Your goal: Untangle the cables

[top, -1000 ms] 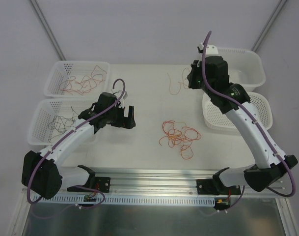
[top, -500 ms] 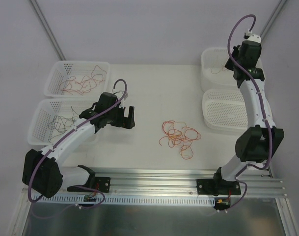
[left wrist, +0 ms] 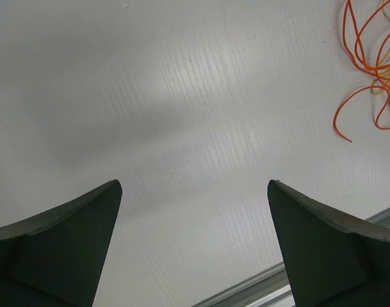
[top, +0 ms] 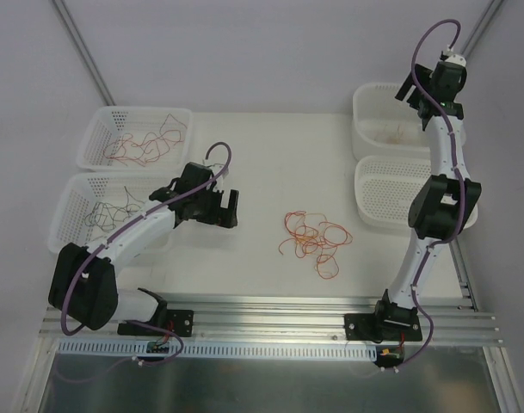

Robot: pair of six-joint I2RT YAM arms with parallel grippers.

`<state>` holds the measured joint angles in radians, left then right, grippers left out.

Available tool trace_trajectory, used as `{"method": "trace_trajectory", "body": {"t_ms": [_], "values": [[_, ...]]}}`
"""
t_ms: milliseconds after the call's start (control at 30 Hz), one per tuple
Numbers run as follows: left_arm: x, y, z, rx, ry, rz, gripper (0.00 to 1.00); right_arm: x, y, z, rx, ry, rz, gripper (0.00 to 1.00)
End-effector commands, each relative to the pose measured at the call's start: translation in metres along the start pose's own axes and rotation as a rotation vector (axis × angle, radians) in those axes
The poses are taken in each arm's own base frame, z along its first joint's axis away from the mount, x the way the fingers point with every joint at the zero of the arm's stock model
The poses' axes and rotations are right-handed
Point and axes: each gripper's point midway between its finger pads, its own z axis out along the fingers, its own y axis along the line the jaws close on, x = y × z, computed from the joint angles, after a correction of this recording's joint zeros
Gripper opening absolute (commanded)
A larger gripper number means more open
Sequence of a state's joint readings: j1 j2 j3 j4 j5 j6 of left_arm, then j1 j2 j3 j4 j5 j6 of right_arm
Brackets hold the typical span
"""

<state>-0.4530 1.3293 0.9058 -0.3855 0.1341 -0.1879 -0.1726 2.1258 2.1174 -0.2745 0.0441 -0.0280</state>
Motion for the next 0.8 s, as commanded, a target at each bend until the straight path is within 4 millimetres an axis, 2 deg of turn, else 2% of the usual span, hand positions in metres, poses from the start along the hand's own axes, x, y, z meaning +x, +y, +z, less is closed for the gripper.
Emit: {"method": "trace_trajectory", "body": {"t_ms": [0,100,133,167,200,233,267,300,333,367,400,433,467,500,533,567,600,633,733,767], "values": [[-0.009,-0.014,-0.002,0.062,-0.017,0.028,0.99,-0.053,0.035,-0.045,-0.141,-0.124,0.001,0.90],[-0.010,-0.016,-0.005,0.070,-0.026,0.019,0.99,-0.029,0.040,-0.063,-0.162,-0.054,-0.003,0.91],[-0.012,-0.016,-0.007,0.072,-0.036,0.018,0.99,-0.034,0.050,-0.085,-0.175,-0.058,-0.010,0.91],[-0.012,-0.017,-0.008,0.071,-0.038,0.012,0.99,-0.017,0.049,-0.090,-0.166,-0.017,-0.017,0.91],[-0.013,-0.017,-0.009,0.072,-0.042,0.010,0.99,-0.011,0.053,-0.099,-0.169,0.003,-0.026,0.91],[-0.015,-0.018,-0.011,0.072,-0.054,0.008,0.99,-0.009,0.064,-0.123,-0.188,0.020,-0.043,0.91],[-0.015,-0.017,-0.013,0.069,-0.058,0.006,0.99,0.011,0.065,-0.129,-0.178,0.069,-0.054,0.91],[-0.016,-0.017,-0.014,0.067,-0.063,0.005,0.99,0.019,0.069,-0.141,-0.183,0.091,-0.062,0.91],[-0.018,-0.017,-0.016,0.066,-0.073,0.005,0.99,0.038,0.080,-0.154,-0.198,0.140,-0.081,0.90],[-0.018,-0.018,-0.017,0.069,-0.077,0.001,0.99,0.036,0.085,-0.176,-0.212,0.127,-0.084,0.90],[-0.019,-0.018,-0.019,0.069,-0.082,0.000,0.99,0.044,0.090,-0.186,-0.221,0.145,-0.090,0.89],[-0.020,-0.018,-0.021,0.069,-0.091,0.000,0.99,0.077,0.096,-0.196,-0.231,0.223,-0.108,0.89],[-0.019,-0.018,-0.021,0.066,-0.092,-0.002,0.99,0.077,0.100,-0.214,-0.247,0.220,-0.103,0.88],[-0.021,-0.017,-0.022,0.065,-0.098,-0.001,0.99,0.089,0.101,-0.223,-0.250,0.251,-0.089,0.87],[-0.021,-0.017,-0.024,0.064,-0.103,0.001,0.99,0.115,0.104,-0.234,-0.258,0.316,-0.105,0.86],[-0.021,-0.016,-0.024,0.059,-0.104,-0.001,0.99,0.122,0.106,-0.247,-0.271,0.327,-0.101,0.85],[-0.022,-0.016,-0.026,0.057,-0.111,0.001,0.99,0.130,0.108,-0.255,-0.280,0.348,-0.093,0.84],[-0.021,-0.015,-0.025,0.052,-0.111,-0.001,0.99,0.156,0.109,-0.262,-0.287,0.406,-0.112,0.83],[-0.022,-0.014,-0.026,0.045,-0.116,0.001,0.99,0.182,0.115,-0.281,-0.302,0.457,-0.082,0.79],[-0.022,-0.014,-0.026,0.047,-0.115,0.002,0.99,0.198,0.107,-0.280,-0.260,0.478,-0.083,0.78]]}}
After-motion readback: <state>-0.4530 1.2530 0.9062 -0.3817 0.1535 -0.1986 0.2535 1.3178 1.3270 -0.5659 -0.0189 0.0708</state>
